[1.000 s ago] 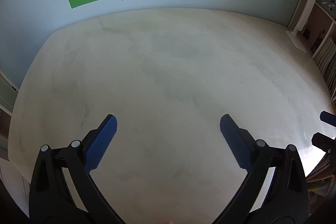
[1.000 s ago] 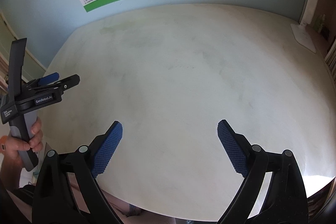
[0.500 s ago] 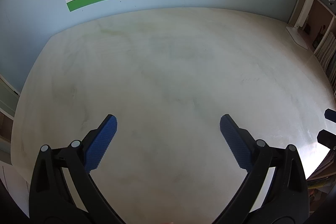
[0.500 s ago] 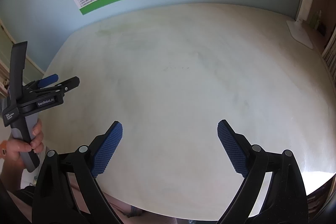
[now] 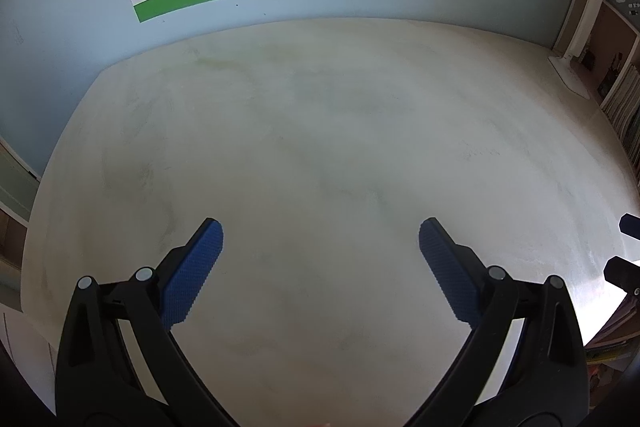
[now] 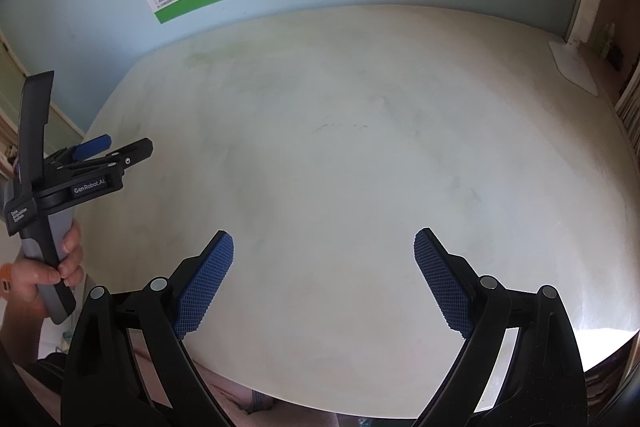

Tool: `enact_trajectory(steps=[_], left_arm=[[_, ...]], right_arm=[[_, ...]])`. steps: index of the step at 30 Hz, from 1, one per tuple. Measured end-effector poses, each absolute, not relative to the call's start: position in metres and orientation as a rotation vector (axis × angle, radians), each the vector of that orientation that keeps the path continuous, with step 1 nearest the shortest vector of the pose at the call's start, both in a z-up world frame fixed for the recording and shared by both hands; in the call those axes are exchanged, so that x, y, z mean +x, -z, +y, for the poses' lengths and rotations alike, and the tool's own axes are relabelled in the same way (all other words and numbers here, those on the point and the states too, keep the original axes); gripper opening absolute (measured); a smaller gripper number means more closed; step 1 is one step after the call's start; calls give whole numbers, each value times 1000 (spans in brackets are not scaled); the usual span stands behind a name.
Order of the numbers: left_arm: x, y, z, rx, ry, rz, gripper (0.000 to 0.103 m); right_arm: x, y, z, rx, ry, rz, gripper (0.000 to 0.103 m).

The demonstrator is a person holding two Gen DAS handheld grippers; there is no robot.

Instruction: Collect trash

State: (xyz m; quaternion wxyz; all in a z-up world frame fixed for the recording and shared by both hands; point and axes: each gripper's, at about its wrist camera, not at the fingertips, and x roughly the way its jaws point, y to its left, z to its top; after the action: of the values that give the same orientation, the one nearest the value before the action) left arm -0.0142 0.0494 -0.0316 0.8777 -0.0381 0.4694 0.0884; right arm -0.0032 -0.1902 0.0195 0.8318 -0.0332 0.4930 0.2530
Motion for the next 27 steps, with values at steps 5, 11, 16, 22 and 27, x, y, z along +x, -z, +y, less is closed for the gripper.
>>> enact_trajectory(steps=[5,11,16,22,27], left_arm=[[-14,31,51,-83,-190,980,96],[-12,32,52,-86,-189,982,96],[-10,32,54,-81,-188,982,96],[-9,33,54,-77,-181,986,96],[-7,33,54,-69,-173,986,96]], right_arm=[[-2,-20,-189,-75,-543,1041,91],[0,-20,-188,-74,-538,1040,91],[0,-20,-189,-63,-536,1040,91],[-2,-21,-187,-63,-533,1042,91],[-3,-21,-188,-59,-532,1046,91]])
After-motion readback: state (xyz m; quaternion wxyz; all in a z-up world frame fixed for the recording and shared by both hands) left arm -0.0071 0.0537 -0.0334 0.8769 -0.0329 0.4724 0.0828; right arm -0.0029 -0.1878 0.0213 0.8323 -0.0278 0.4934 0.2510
